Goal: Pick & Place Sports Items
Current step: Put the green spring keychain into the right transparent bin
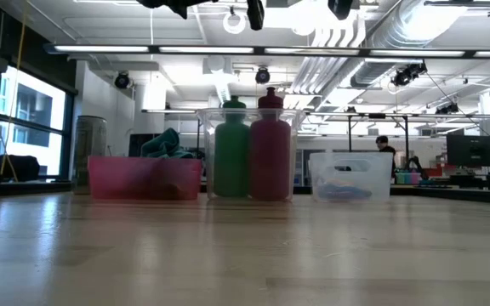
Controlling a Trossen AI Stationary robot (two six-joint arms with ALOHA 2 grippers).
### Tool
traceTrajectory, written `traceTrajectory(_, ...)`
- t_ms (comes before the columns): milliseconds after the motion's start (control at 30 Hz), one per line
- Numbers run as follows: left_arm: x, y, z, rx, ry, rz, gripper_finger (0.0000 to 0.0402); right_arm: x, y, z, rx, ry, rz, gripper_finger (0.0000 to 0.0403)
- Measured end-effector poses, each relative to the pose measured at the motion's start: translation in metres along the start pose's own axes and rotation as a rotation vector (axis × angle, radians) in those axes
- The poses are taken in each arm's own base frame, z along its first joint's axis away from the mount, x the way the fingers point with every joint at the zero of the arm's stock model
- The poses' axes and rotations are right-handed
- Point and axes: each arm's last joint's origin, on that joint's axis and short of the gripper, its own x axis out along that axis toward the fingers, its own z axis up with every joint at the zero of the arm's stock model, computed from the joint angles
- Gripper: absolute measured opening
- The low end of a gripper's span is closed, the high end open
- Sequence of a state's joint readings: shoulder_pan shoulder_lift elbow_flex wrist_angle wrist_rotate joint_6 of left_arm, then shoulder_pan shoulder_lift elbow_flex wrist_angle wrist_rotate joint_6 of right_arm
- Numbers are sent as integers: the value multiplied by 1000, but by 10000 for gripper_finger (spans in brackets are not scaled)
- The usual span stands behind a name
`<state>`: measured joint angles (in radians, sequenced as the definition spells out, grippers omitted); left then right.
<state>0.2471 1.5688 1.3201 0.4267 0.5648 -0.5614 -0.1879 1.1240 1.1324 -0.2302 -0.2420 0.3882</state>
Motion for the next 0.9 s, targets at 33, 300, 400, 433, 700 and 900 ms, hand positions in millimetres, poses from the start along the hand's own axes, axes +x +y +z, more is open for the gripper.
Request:
traceTrajectory(33,0,0,0,0,2,-3,23,0,0,0,0,0,0,13)
traceTrajectory(300,-2,1,1,-1,23,-35,48,0,0,0,5,5,11,20)
traceTrajectory(400,-2,1,1,16,22,-35,71,0,1,0,8,10,24,19)
traceTrajectory(433,-2,1,1,18,22,-35,81,0,1,0,10,10,24,19)
traceTrajectory(700,-2,1,0,15,29,-46,169,0,1,0,30,13,31,20)
traceTrajectory(900,-6,6,3,-21,58,-84,185,0,2,-1,31,33,77,20)
